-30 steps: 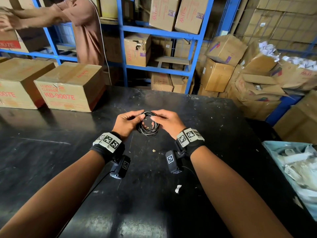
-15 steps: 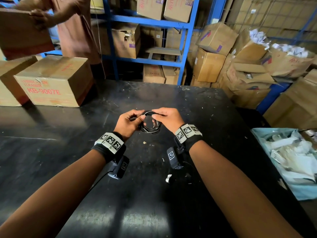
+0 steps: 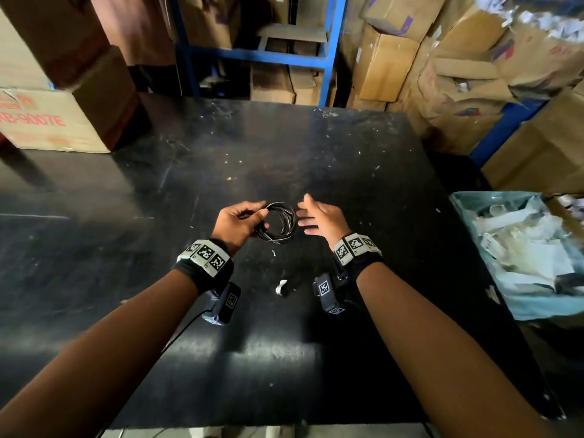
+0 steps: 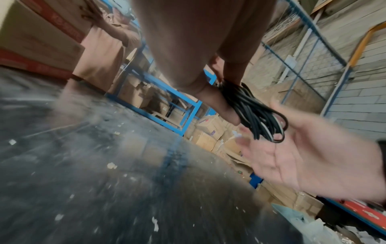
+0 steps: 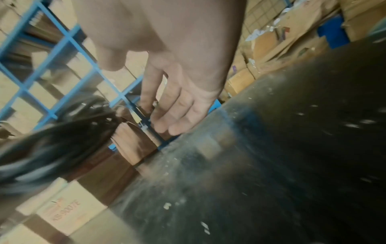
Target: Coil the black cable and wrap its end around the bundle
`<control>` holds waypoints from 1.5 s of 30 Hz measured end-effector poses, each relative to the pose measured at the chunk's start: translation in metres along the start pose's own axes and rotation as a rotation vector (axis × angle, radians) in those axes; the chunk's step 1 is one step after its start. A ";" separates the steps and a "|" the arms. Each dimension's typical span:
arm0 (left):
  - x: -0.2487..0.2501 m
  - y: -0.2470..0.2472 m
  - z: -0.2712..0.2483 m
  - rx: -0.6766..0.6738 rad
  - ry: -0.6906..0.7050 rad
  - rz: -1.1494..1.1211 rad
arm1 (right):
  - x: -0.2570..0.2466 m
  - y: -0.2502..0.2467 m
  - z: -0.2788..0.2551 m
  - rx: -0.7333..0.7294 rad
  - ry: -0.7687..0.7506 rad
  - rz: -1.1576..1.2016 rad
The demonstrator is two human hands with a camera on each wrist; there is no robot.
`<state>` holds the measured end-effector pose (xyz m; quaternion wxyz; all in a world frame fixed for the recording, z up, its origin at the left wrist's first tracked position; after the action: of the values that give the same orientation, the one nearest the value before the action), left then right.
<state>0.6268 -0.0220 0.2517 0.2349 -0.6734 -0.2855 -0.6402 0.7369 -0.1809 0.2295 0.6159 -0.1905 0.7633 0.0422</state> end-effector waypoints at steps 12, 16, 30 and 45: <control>-0.044 -0.005 -0.015 0.046 -0.116 0.057 | 0.160 -0.044 -0.016 0.044 0.238 -0.873; -0.048 -0.004 -0.018 0.010 -0.127 0.075 | 0.169 -0.043 -0.024 0.026 0.275 -0.914; -0.060 -0.011 -0.027 -0.033 -0.153 0.052 | 0.161 -0.035 -0.042 0.055 0.073 -0.796; 0.012 -0.048 0.018 0.101 0.014 0.073 | -0.043 0.019 -0.017 0.161 -0.342 -0.314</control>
<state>0.6071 0.0267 0.2600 0.2938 -0.6660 -0.2908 -0.6209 0.7221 -0.1583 0.2719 0.7484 -0.2471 0.6099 -0.0835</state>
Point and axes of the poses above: each hand's wrist, its own z-axis towards the middle knuckle, its own y-axis out of the palm, x = y × z, the point moved 9 cm from there along z, towards the middle knuckle, and after that the axes turned 12 degrees about x, right-handed, at the moved point
